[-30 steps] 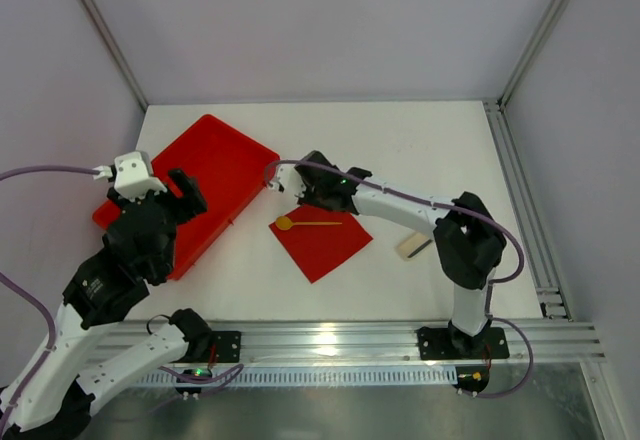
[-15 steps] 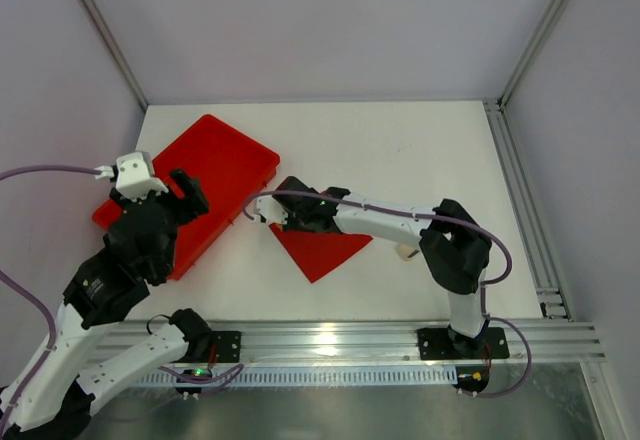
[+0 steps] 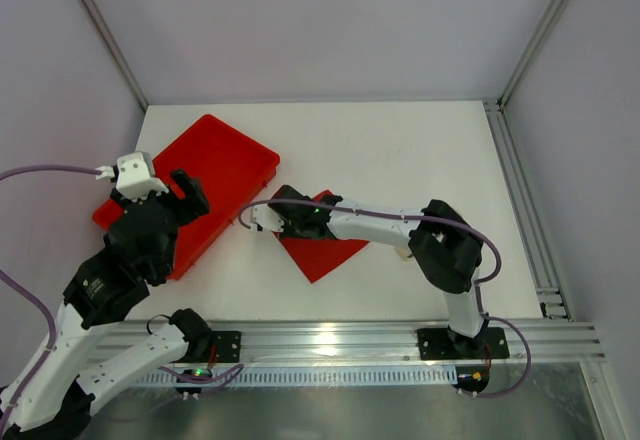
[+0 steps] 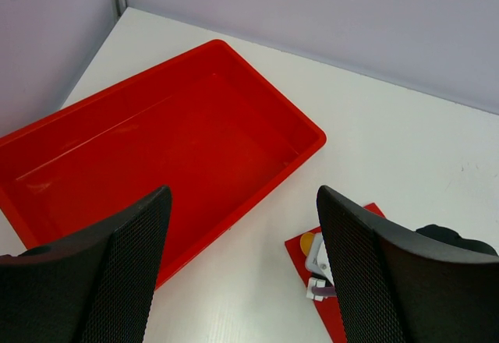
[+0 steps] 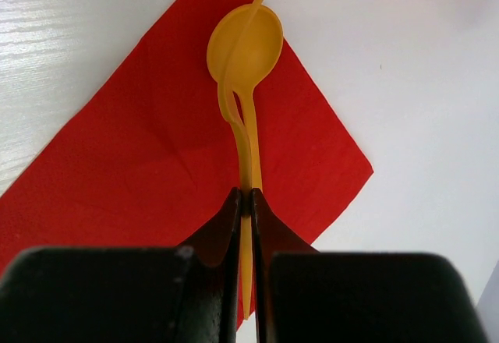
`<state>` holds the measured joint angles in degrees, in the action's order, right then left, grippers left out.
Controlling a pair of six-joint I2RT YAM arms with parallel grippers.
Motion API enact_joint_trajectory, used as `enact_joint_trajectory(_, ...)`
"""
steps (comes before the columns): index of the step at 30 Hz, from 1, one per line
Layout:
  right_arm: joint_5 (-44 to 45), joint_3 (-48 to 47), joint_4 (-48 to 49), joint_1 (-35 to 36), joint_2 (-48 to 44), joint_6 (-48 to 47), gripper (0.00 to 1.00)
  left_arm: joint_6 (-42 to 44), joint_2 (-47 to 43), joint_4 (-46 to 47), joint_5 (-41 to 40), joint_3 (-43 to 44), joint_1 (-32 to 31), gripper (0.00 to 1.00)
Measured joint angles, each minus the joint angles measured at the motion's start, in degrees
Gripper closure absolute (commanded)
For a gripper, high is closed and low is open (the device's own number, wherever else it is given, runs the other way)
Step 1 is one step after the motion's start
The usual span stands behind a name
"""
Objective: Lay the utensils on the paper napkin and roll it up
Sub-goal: Place the utensils on the napkin.
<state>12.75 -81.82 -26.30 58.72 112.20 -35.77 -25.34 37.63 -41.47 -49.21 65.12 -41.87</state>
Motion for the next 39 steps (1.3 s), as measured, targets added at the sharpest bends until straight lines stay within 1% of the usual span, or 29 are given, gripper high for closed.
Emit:
enact_joint_trajectory(10,1.2,0.2,1.6,0.0,3.2,-1.0,0.96,0.1,-0.2,0.0,0.0,0.0,0.0,0.22)
enact_joint_trajectory(24,4.1,1.5,4.2,0.0,3.6,-2.3,0.96,0.1,-0.5,0.0,0.0,0.0,0.0,0.22)
enact_joint_trajectory(28,4.2,1.6,4.3,0.0,3.6,-2.3,0.91,0.2,-0.7,0.0,0.0,0.0,0.0,0.22)
enact_joint_trajectory(29,4.2,1.6,4.3,0.0,3.6,-2.3,0.88,0.2,-0.8,0.0,0.1,0.0,0.0,0.22)
enact_joint_trajectory(34,4.3,1.9,4.4,0.0,3.6,-2.4,0.82,0.3,-0.9,0.0,0.4,0.0,0.0,0.22)
enact_joint_trajectory(35,4.3,1.9,4.4,0.0,3.6,-2.4,0.76,0.3,-0.9,0.0,0.4,0.0,0.0,0.22)
enact_joint_trajectory(37,4.4,1.9,4.4,0.0,3.6,-2.4,0.71,0.3,-0.9,0.0,0.5,0.0,0.0,0.22)
enact_joint_trajectory(38,4.5,1.9,4.4,0.0,3.6,-2.4,0.7,0.3,-0.9,0.0,0.6,0.0,0.0,0.21)
enact_joint_trajectory(39,4.5,1.9,4.4,0.0,3.6,-2.5,0.66,0.3,-0.9,0.0,0.7,0.0,0.0,0.22)
